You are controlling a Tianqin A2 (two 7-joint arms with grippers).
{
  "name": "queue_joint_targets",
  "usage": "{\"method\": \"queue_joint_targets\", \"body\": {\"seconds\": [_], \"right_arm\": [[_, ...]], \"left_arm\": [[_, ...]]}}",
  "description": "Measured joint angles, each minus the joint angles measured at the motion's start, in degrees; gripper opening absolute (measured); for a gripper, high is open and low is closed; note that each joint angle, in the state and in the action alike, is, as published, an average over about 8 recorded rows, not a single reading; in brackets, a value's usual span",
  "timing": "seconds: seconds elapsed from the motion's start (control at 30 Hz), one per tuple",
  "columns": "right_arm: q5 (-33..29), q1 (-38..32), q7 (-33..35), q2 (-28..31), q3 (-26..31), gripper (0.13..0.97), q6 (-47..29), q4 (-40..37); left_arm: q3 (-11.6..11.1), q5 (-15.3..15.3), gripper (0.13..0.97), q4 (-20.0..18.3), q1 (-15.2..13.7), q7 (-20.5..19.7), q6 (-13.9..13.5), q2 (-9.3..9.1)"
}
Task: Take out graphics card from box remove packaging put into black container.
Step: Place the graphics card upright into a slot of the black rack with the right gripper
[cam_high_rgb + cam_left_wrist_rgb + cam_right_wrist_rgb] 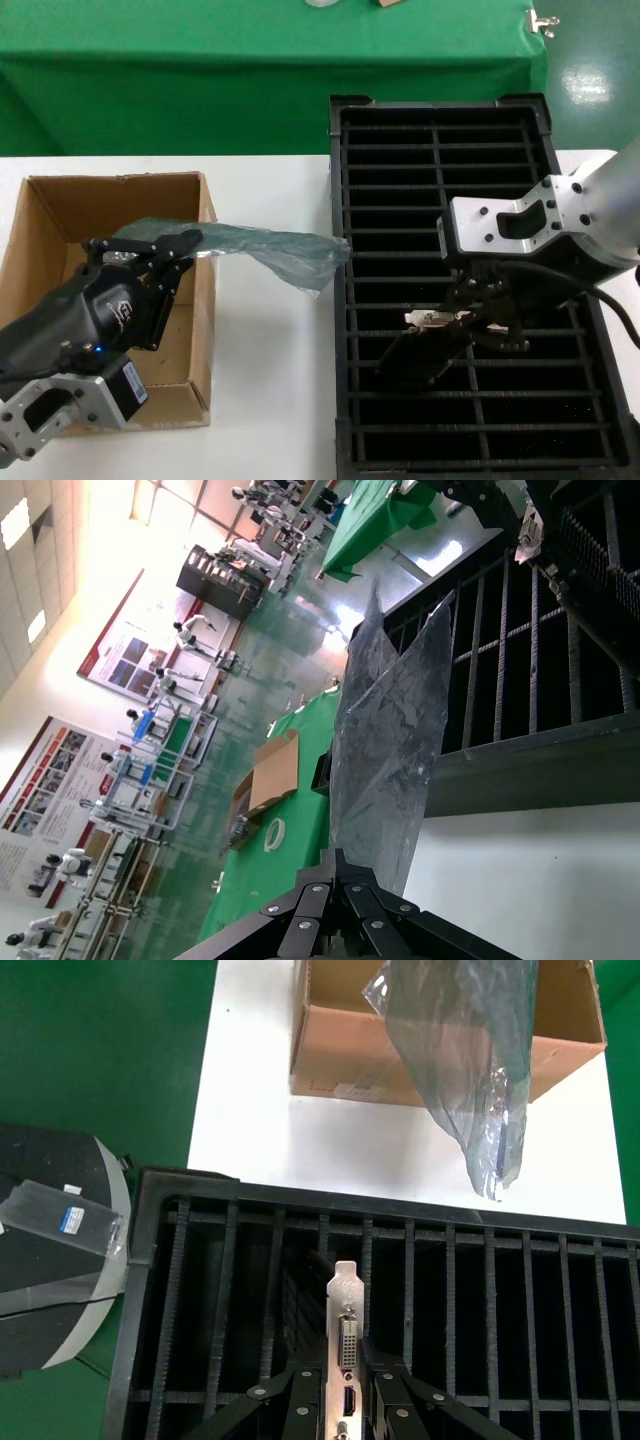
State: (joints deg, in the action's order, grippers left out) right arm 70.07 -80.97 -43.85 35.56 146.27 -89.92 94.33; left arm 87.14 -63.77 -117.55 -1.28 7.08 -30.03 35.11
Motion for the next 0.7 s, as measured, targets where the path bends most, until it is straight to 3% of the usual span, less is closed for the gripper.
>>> {"method": "queue_joint_targets", "body": {"seconds": [0.7], "right_arm": [[-1.60, 0.27, 1.74, -2.86, 0.27, 0.189, -0.01, -2.87]], "left_arm": [[0.00, 0.00, 0.139, 0.00, 0.00, 0.00, 0.00, 0.00]]}}
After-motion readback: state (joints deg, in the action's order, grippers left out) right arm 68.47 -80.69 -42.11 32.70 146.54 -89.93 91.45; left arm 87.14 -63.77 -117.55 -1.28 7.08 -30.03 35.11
